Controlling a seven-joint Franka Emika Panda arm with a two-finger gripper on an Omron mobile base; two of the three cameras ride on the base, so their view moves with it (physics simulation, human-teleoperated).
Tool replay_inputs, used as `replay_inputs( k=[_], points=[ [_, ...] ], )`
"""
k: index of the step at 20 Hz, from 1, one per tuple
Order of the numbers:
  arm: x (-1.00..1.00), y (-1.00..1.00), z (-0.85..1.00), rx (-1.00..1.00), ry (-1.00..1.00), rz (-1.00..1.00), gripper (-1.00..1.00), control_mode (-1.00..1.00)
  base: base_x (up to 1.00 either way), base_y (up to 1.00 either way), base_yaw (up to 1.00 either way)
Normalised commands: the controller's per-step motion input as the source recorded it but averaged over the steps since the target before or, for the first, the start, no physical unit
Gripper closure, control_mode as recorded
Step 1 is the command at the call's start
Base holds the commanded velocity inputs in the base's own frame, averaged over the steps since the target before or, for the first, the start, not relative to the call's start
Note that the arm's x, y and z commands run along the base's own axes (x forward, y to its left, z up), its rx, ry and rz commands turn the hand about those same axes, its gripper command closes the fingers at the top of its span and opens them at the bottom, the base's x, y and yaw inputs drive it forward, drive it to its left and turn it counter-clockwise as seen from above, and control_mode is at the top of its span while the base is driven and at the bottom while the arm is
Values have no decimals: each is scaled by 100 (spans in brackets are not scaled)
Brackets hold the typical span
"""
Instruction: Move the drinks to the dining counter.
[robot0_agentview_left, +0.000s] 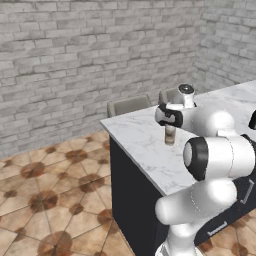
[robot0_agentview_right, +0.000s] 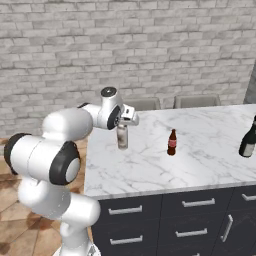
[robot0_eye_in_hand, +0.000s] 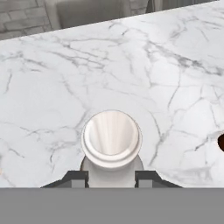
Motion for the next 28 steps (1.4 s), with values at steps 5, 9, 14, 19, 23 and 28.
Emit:
replay_inputs(
  k=[5,9,14,19,23,28],
  points=[
    [68,-3,-7,0,0,0,100,-100,0,0,0],
    [26,-2,0,0,2,0,100,-100,0,0,0],
    [6,-2,-14,0,7,0,100,-100,0,0,0],
    [1,0,-43,0,1,0,100,-100,0,0,0],
    [2,0,-38,0,0,0,100,-100,0,0,0],
    [0,0,-31,0,0,0,100,-100,0,0,0]
  ],
)
